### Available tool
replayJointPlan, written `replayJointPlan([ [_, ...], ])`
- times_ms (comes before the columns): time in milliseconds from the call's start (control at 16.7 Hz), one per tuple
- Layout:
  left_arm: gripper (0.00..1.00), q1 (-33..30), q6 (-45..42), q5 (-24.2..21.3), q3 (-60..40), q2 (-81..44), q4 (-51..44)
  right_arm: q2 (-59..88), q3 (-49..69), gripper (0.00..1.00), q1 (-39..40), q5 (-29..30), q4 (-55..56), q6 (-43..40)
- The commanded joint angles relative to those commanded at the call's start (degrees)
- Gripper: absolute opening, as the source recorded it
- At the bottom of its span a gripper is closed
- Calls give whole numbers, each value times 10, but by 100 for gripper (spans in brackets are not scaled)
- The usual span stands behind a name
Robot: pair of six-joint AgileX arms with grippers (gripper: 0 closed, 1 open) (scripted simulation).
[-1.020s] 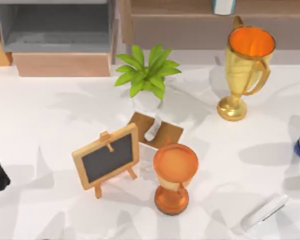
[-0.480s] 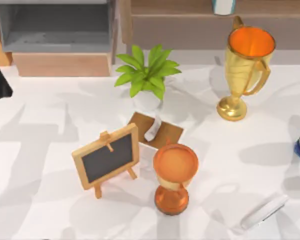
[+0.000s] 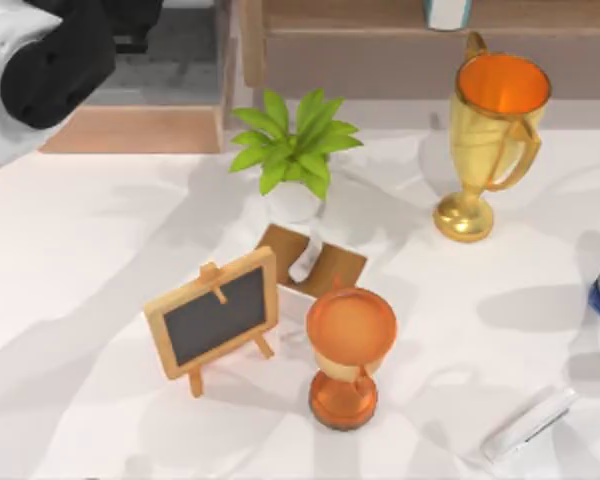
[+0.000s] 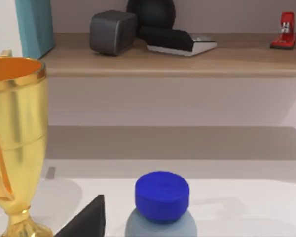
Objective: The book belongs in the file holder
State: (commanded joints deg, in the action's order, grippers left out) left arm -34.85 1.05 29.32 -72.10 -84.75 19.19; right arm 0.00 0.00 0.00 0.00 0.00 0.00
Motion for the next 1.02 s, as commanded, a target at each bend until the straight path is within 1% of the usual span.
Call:
replayJointPlan([
  [300,100,-99,-3,90,-258,-316,41,0,0,100,0,0,0,0],
  [540,100,-136,-10,138,-415,-506,55,0,0,100,0,0,0,0],
  [660,100,-142,-13,155,-466,-568,59,0,0,100,0,0,0,0],
  [780,100,-142,-16,166,-495,-603,61,0,0,100,0,0,0,0],
  [1020,100,-141,-17,170,-503,-616,62,0,0,100,0,0,0,0],
])
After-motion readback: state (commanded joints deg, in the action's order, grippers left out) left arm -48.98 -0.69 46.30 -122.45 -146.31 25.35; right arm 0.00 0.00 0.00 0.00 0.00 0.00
